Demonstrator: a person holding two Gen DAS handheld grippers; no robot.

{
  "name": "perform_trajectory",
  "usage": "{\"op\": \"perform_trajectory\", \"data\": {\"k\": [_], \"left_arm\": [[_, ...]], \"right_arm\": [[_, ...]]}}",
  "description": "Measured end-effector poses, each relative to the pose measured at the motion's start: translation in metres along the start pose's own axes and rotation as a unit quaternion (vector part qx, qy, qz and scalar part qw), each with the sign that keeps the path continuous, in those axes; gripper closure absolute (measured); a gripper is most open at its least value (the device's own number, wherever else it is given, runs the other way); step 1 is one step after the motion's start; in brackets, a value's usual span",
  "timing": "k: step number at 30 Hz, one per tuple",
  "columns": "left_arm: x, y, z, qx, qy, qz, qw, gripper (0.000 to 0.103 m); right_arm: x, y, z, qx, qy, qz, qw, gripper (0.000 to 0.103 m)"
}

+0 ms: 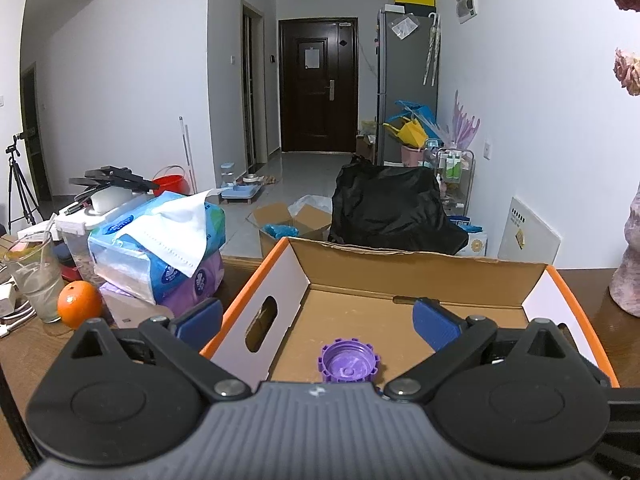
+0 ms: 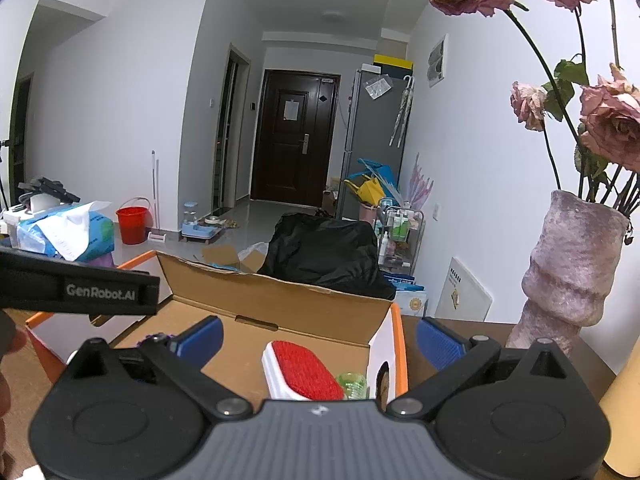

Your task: Organize rigid objects

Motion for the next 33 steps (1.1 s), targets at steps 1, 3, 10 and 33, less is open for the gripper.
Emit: {"op": "perform_trajectory", "data": {"k": [1, 3, 10, 33], "left_arm": [[0.000, 0.000, -0.002, 0.000, -0.001, 0.001, 1.0000, 0.000], [0.001, 0.000, -0.005, 0.000, -0.004, 0.002, 1.0000, 0.000], [0.002, 0.002, -0.021, 0.012, -0.010, 0.002, 0.9999, 0.000], [0.022, 0.019, -0.080, 0.021, -0.022, 0.014, 0.9994, 0.000]], "right_arm": [[0.001, 0.000, -0.002, 0.000, -0.001, 0.001, 1.000, 0.000], [0.001, -0.001, -0.006, 0.000, -0.002, 0.002, 1.000, 0.000], [0.004, 0.001, -0.020, -0.002, -0.013, 0.003, 1.000, 0.000], [0.022, -0.002, -0.089, -0.004, -0.024, 0.008, 1.000, 0.000]]}}
Point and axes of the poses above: each gripper's, at about its wrist camera, not at the fingertips, and z roughly the way its jaws point, y to its left, x to its underside, the point moved 8 cm from there along z, roughly the way its jaws point, and after that the axes turned 2 degrees about x, right-handed, at the moved point
